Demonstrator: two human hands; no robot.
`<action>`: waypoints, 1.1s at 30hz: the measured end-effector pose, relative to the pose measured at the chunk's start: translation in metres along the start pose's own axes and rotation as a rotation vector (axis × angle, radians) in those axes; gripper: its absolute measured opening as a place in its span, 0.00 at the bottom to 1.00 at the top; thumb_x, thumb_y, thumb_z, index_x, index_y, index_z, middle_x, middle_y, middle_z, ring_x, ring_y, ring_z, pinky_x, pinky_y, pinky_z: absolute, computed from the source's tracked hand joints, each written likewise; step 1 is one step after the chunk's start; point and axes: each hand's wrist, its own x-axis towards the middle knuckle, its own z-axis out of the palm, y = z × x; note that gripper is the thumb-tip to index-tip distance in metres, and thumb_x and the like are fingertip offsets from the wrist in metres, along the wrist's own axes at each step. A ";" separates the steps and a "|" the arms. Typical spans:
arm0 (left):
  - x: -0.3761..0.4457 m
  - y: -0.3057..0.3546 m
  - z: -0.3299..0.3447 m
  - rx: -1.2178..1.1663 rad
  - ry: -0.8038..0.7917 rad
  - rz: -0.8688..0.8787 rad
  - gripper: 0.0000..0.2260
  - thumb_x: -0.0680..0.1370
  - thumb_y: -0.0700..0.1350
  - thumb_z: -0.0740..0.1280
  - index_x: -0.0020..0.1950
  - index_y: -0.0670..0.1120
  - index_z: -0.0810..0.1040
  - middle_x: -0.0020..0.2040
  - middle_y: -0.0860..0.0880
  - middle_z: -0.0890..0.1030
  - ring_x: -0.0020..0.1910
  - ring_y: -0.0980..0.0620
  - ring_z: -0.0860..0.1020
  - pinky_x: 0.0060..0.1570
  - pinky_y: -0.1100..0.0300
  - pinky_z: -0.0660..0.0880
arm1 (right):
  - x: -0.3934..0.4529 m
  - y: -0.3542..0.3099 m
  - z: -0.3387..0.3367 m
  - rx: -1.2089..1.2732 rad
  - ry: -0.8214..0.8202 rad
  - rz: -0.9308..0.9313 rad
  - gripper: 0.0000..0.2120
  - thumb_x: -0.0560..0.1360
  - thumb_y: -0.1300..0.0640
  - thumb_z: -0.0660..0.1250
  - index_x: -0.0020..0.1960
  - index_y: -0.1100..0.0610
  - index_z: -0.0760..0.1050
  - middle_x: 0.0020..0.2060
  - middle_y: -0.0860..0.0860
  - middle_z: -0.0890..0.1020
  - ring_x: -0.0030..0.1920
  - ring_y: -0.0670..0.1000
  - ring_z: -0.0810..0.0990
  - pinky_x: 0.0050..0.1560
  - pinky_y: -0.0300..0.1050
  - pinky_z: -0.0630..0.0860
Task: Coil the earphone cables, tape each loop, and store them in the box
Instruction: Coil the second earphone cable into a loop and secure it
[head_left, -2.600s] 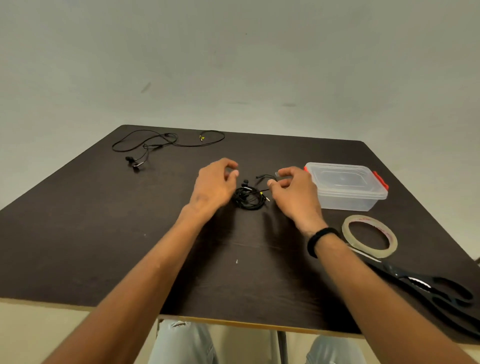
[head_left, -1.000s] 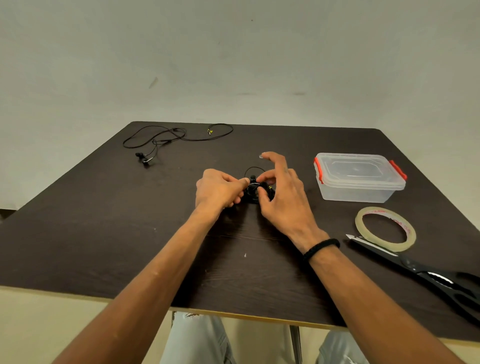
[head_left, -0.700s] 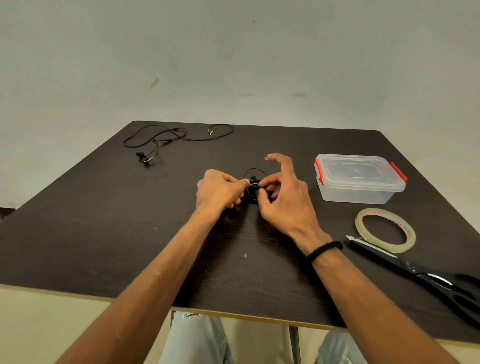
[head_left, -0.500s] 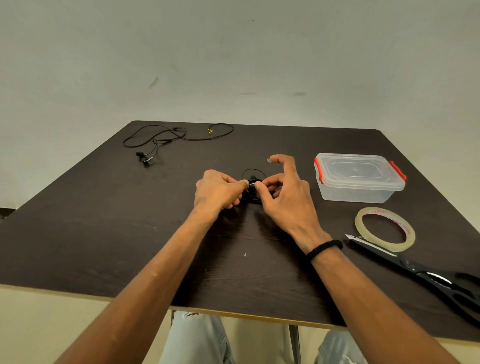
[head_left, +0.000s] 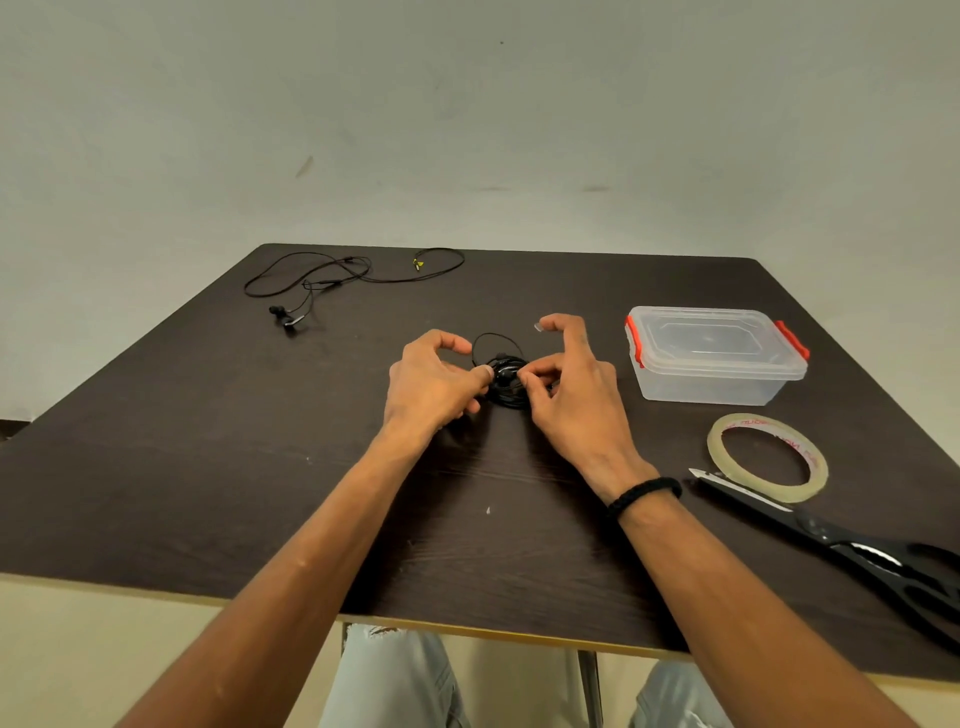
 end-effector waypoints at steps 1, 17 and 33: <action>0.001 0.000 -0.001 0.014 -0.020 0.014 0.12 0.76 0.45 0.76 0.56 0.52 0.79 0.35 0.51 0.87 0.30 0.55 0.84 0.30 0.65 0.78 | 0.000 0.000 0.000 -0.003 -0.004 0.007 0.25 0.78 0.63 0.72 0.69 0.50 0.67 0.42 0.45 0.86 0.39 0.33 0.79 0.43 0.21 0.69; 0.001 -0.005 0.009 0.115 0.059 0.029 0.12 0.76 0.49 0.76 0.57 0.46 0.83 0.33 0.50 0.86 0.27 0.59 0.83 0.45 0.56 0.85 | -0.002 -0.009 -0.006 -0.217 -0.158 -0.140 0.30 0.77 0.64 0.67 0.75 0.50 0.61 0.45 0.48 0.84 0.51 0.51 0.78 0.52 0.47 0.75; 0.000 -0.016 -0.001 0.453 -0.042 0.597 0.12 0.78 0.46 0.73 0.60 0.56 0.81 0.53 0.56 0.75 0.46 0.57 0.75 0.50 0.49 0.80 | 0.002 0.000 -0.024 -0.296 -0.325 -0.430 0.26 0.78 0.63 0.70 0.68 0.47 0.62 0.44 0.43 0.79 0.51 0.51 0.73 0.51 0.52 0.78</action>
